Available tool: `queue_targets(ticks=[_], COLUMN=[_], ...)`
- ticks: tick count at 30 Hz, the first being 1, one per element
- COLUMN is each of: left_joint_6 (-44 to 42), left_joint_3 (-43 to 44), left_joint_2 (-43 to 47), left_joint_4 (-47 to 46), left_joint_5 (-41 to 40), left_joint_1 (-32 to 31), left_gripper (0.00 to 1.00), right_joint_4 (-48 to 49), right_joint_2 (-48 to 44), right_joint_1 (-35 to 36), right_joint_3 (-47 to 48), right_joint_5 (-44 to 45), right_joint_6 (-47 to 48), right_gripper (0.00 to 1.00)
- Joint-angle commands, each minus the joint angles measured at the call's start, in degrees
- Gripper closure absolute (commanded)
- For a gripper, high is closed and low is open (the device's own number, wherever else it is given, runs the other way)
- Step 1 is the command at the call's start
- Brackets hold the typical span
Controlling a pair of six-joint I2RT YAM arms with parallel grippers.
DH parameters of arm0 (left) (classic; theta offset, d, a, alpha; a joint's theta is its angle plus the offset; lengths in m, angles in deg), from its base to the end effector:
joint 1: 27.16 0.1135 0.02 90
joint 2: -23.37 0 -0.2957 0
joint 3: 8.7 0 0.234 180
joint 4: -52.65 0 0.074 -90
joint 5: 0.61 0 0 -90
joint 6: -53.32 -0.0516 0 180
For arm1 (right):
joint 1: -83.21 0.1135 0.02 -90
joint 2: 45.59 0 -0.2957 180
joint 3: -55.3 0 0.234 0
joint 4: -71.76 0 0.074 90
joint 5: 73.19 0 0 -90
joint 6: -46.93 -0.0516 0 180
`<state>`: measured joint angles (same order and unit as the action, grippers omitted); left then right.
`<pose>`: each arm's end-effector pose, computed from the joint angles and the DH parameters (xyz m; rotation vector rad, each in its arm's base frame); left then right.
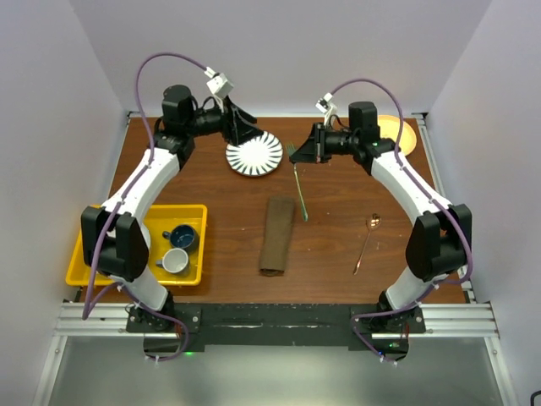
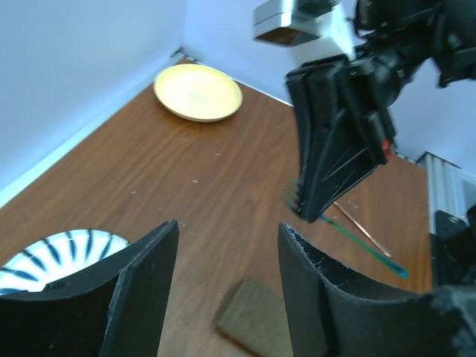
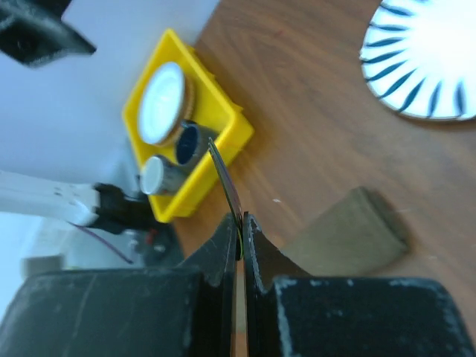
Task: Fold the napkin into a case and place the utensils inside
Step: Pass from the right arm to the left
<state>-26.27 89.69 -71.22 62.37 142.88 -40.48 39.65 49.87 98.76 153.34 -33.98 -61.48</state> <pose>0.3615 -0.1282 0.4130 0.7638 1.5736 -1.0806 0.3502 0.1390 0.3658 -0.5145 2.0580 1.2763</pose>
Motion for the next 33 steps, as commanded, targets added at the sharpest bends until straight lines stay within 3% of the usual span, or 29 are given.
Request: queue_targets(ticks=[1,5,16,21,30,32,33], left_joint_6=[5.49,10.66,20.43,24.73,40.02,42.93,44.33], left_joint_3=[0.5,-0.55,-2.05,-4.07,-6.88,-7.15,-7.32], left_joint_2=[-2.09,-3.24,-6.13,-5.96,-8.33,-8.77,-8.95], left_joint_4=[-6.17,-9.43,-17.44,-24.09,-40.28,-42.48,-43.27], left_joint_5=[3.98,4.51,6.09,7.67,11.36,12.15,12.42], left_joint_1=[-2.76,-5.13,-6.72,-6.81,-6.81,-6.81,-6.81], left_gripper=[0.47,0.48,0.52,0.69,0.97,1.0,1.0], right_joint_4=[21.46,28.06,30.88,32.11,34.48,34.31,33.96], right_joint_2=[-3.0,-4.75,-6.16,-5.9,-5.9,-5.81,-5.72], right_joint_1=[-0.08,1.14,2.64,3.17,4.14,4.14,4.22], right_joint_3=[-5.29,-9.34,-12.07,-12.16,-13.48,-13.13,-13.04], right_joint_5=[-3.44,-2.39,-0.81,-1.16,-1.25,-1.6,-1.69], right_joint_6=[-21.03,-27.63,-30.1,-30.89,-32.83,-32.65,-32.21], right_gripper=[1.0,1.0,1.0,1.0,1.0,1.0,0.93])
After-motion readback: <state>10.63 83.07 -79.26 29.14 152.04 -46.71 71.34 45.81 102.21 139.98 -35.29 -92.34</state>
